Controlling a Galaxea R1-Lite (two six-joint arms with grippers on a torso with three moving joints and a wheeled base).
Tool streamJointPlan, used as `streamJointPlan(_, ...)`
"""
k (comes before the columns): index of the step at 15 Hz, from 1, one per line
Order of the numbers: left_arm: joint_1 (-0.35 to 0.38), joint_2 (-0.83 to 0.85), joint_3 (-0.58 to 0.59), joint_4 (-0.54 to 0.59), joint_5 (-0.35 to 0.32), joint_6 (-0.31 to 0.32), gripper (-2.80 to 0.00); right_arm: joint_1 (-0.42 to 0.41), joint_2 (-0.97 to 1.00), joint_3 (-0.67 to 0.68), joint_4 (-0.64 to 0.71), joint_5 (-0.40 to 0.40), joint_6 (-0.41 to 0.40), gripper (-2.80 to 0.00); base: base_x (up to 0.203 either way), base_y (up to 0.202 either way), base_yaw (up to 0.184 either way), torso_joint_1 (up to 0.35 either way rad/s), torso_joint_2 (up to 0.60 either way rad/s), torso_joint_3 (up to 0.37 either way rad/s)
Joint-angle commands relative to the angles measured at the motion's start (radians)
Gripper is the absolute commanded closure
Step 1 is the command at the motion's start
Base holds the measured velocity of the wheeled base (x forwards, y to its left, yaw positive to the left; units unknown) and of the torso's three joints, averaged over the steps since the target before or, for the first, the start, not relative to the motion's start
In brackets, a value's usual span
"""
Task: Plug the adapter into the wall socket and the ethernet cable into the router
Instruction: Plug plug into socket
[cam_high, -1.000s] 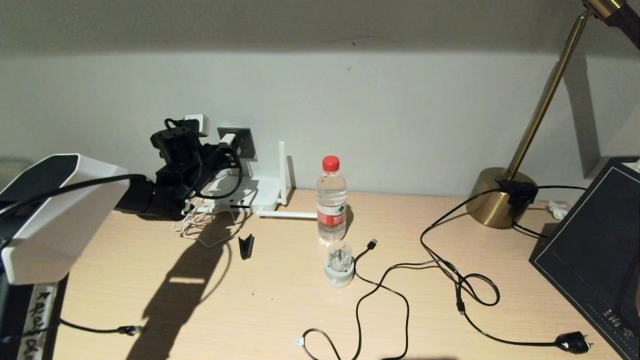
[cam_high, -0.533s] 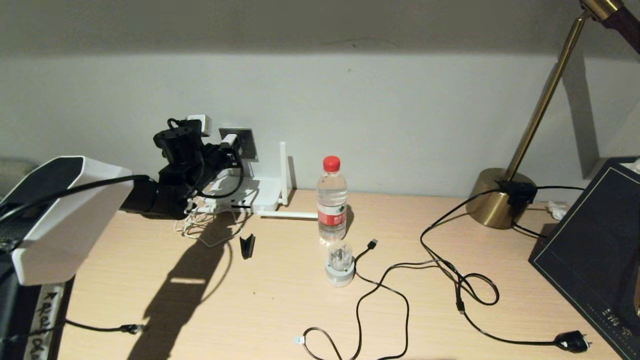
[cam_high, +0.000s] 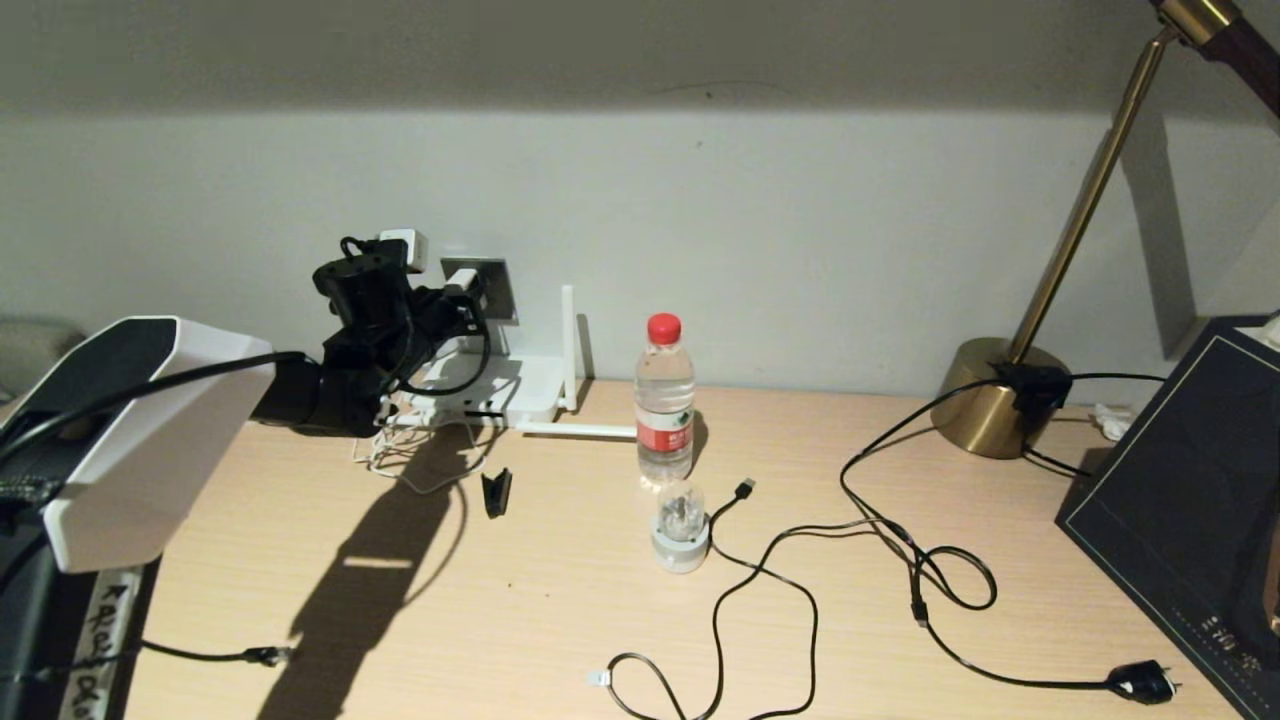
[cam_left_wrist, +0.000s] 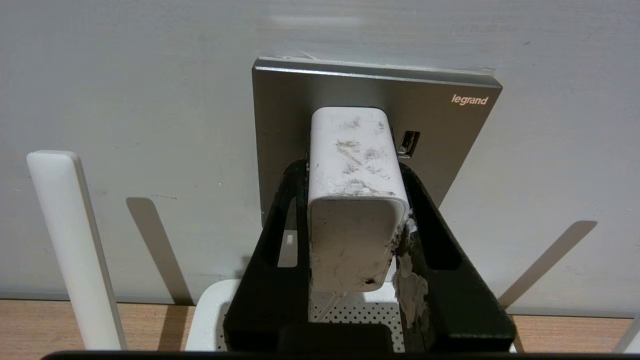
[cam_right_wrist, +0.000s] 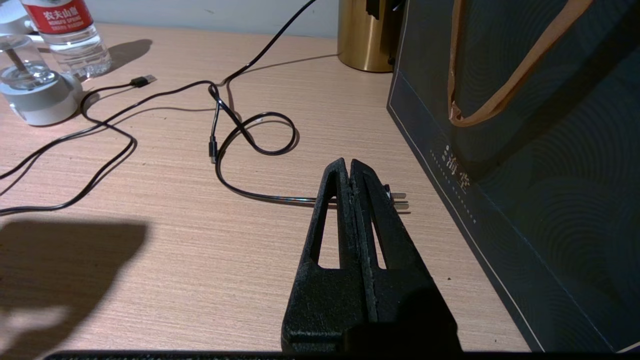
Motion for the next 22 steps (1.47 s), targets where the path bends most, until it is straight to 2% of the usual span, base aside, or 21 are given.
streamJointPlan(1, 0.000, 0.004, -0.004, -0.004, 0.000, -0.001, 0.00, 0.000, 0.000, 0.011, 0.000, 0.000, 0.000, 0.00, 0.000, 0.000, 0.000, 0.000, 0.00, 0.000)
streamJointPlan(15, 0.000, 0.014, -0.008, -0.002, 0.000, -0.002, 0.00, 0.000, 0.000, 0.011, 0.000, 0.000, 0.000, 0.00, 0.000, 0.000, 0.000, 0.000, 0.00, 0.000)
streamJointPlan(16, -0.002, 0.013, -0.008, -0.006, 0.000, -0.001, -2.80, 0.000, 0.000, 0.011, 0.000, 0.000, 0.000, 0.00, 0.000, 0.000, 0.000, 0.000, 0.00, 0.000)
streamJointPlan(22, -0.002, -0.010, -0.004, -0.013, 0.000, -0.001, -2.80, 0.000, 0.000, 0.011, 0.000, 0.000, 0.000, 0.00, 0.000, 0.000, 0.000, 0.000, 0.00, 0.000)
